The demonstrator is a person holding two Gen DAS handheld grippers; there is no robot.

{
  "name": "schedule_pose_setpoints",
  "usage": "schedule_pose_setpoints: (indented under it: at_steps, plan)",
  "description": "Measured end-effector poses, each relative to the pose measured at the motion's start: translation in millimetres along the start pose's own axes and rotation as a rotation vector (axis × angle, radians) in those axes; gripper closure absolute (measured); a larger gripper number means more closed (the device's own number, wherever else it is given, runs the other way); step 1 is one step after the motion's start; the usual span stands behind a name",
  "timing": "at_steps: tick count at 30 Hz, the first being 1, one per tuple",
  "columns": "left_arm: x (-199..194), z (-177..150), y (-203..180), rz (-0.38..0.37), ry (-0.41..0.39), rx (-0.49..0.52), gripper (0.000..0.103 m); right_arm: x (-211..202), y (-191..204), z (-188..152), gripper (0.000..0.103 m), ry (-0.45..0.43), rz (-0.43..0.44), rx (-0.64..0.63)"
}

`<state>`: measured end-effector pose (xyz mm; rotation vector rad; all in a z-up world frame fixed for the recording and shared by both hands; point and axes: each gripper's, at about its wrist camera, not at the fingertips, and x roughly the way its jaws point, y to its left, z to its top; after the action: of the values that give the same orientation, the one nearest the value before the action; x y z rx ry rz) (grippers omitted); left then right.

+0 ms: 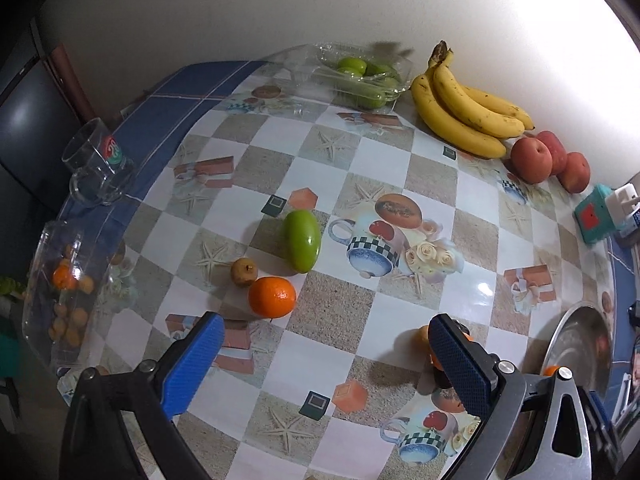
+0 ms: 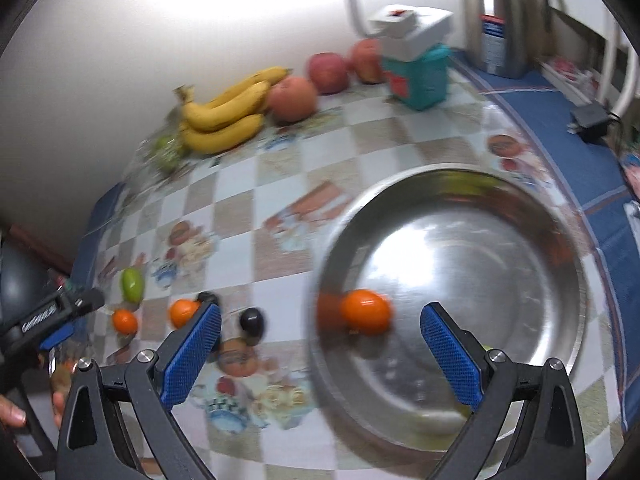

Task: Organize fruits
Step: 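Withdraw both grippers from the bowl back toward the fruit cluster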

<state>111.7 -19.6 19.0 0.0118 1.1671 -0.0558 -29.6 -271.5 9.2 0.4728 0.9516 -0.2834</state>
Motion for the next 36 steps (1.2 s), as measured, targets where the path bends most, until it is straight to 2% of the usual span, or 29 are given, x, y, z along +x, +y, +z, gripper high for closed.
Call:
schedule_pose_setpoints:
  at_steps: [5,15,21,28,36]
  plan:
    - [8,0,-1,-0.039,0.005,-0.014,0.0,8,32,-6,0.003,0.022,0.066,-0.087]
    - [25,3,-8,-0.129,0.059,-0.042,0.0,32,61,-10,0.003,0.058,0.059,-0.169]
    - [30,4,-19,-0.174,0.07,-0.011,0.0,39,64,-3,0.003,0.066,0.057,-0.134]
    - [36,8,-23,-0.177,0.078,-0.024,0.0,36,68,5,0.003,0.019,0.042,-0.148]
    - [45,8,-18,-0.143,0.103,-0.048,0.0,49,69,2,0.004,0.07,0.018,-0.161]
